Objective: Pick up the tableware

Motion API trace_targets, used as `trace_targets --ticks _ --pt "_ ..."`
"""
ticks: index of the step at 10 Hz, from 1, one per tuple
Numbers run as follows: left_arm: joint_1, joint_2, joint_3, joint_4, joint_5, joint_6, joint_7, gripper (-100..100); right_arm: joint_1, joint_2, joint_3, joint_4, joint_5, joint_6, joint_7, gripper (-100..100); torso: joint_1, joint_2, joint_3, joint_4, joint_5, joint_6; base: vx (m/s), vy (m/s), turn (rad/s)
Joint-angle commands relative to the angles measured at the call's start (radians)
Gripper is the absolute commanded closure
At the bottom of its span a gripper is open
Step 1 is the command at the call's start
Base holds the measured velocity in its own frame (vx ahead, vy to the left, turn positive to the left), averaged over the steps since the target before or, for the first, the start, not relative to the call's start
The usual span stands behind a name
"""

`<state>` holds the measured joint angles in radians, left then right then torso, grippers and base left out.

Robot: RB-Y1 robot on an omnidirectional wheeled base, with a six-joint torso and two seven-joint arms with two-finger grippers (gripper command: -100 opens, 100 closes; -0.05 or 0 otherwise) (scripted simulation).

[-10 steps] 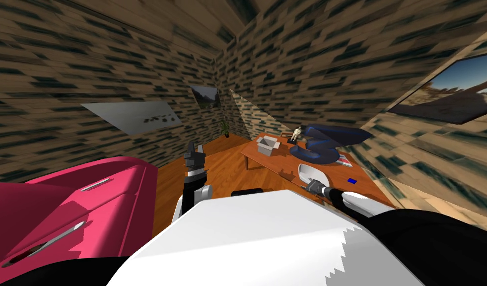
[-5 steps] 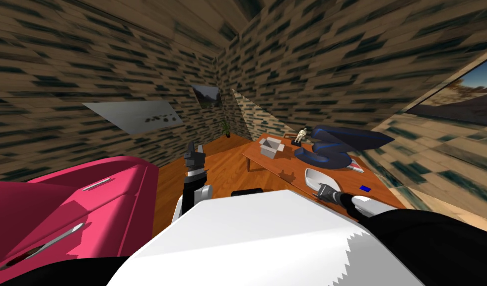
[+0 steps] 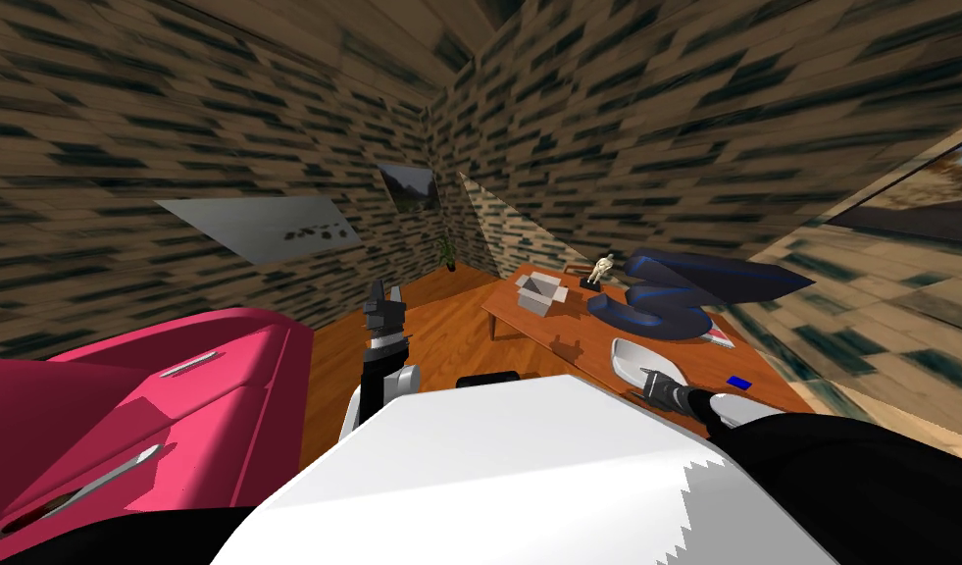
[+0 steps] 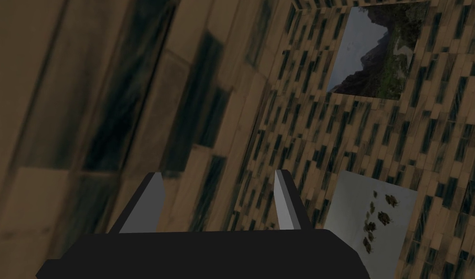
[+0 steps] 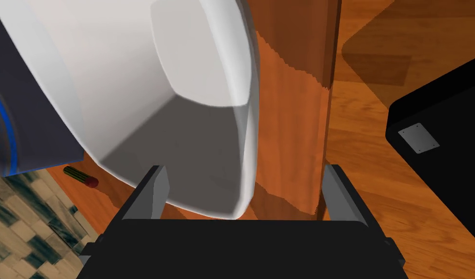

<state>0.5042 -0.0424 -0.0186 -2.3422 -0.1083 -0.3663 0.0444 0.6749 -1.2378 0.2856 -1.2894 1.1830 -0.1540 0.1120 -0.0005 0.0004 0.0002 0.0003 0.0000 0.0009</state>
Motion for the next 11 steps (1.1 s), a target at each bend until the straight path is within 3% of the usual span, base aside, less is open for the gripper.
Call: trace_targets --ticks 1,3,4,5,9,10,11 --pt "0.000 0.000 0.000 0.000 0.000 0.000 0.000 0 -0.011 0.033 0.013 0.022 0.001 0.013 0.016 -100 0.000 0.000 0.000 0.000 0.000 0.000 0.022 -0.026 0.078" --pt "0.000 0.000 0.000 0.000 0.000 0.000 0.000 0 -0.023 0.067 0.026 0.044 0.002 0.025 0.031 -100 -0.004 0.000 0.000 0.000 -0.001 0.000 0.029 -0.058 0.093" --pt "0.000 0.000 0.000 0.000 0.000 0.000 0.000 0 -0.019 0.055 0.021 0.037 0.002 0.019 0.025 -100 -0.005 -0.001 0.000 0.000 -0.001 0.000 0.013 -0.029 0.016" --pt "0.000 0.000 0.000 0.000 0.000 0.000 0.000 0 -0.020 0.057 0.022 0.038 0.002 0.021 0.027 100 -0.003 0.000 0.000 0.000 -0.001 0.000 0.002 -0.006 -0.001" --pt "0.000 0.000 0.000 0.000 0.000 0.000 0.000 0 -0.019 0.055 0.025 0.038 0.005 0.018 0.031 100 0.000 0.003 0.003 0.002 0.001 0.002 0.000 -0.001 0.005" --pt "0.000 0.000 0.000 0.000 0.000 0.000 0.000 0 -0.019 0.055 0.025 0.037 0.005 0.017 0.031 0 0.000 0.003 0.003 0.002 0.001 0.002 0.000 0.000 0.000" --pt "0.000 0.000 0.000 0.000 0.000 0.000 0.000 0 -0.009 0.027 0.010 0.018 0.001 0.010 0.012 100 0.000 0.003 0.003 0.002 0.000 0.002 -0.014 0.039 -0.126"
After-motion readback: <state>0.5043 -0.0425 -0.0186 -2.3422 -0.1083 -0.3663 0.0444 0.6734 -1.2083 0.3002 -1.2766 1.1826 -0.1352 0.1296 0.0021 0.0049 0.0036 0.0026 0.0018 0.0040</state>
